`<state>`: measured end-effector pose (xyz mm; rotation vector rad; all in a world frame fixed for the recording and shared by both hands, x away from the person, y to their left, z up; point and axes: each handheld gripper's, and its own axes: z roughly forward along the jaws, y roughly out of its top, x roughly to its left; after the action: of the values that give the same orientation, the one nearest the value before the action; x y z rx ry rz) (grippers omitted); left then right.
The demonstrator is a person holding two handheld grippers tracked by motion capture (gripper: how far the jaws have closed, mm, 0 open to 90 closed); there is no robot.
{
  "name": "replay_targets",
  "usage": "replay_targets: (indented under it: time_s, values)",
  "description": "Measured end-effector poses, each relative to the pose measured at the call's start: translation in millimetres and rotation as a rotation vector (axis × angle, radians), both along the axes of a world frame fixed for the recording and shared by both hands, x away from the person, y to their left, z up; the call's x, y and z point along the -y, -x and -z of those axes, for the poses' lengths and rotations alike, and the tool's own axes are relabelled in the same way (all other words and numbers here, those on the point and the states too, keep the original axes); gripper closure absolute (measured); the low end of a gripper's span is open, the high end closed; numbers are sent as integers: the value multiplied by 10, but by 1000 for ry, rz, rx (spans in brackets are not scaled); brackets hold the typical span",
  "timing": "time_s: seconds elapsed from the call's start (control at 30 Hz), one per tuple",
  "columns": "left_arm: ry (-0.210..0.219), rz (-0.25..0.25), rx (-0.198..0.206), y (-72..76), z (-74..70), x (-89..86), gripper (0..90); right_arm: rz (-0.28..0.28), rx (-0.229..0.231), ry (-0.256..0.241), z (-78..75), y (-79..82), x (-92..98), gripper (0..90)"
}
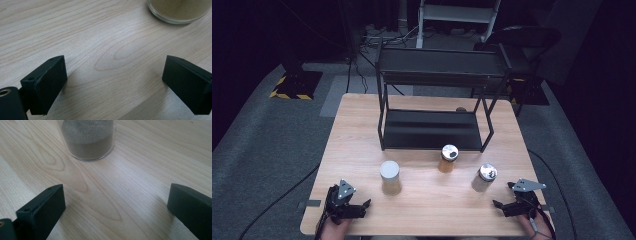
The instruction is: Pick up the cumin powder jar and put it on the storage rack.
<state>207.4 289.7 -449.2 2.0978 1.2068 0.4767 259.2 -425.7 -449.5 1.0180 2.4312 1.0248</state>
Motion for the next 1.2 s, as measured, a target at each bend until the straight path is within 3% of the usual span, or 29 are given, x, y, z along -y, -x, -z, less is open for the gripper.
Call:
replay_targets:
  time_s: [0.27, 0.4, 0.7, 0.8, 1.2]
  values:
    - [0, 2, 0, -15, 1, 4, 50, 0, 0, 0, 0, 0, 0, 15]
    - [-2, 0, -24, -36, -61, 25, 68, 0, 0, 0, 0, 0, 0, 15]
    - [45, 39, 40, 93, -259, 8, 81, 0, 0, 0, 0, 0, 0, 15]
    - [76, 51, 57, 141, -406, -13, 84, 0, 0, 0, 0, 0, 0, 14]
    - [62, 111, 95, 163, -930, 108, 84, 0, 0, 0, 0, 0, 0, 14]
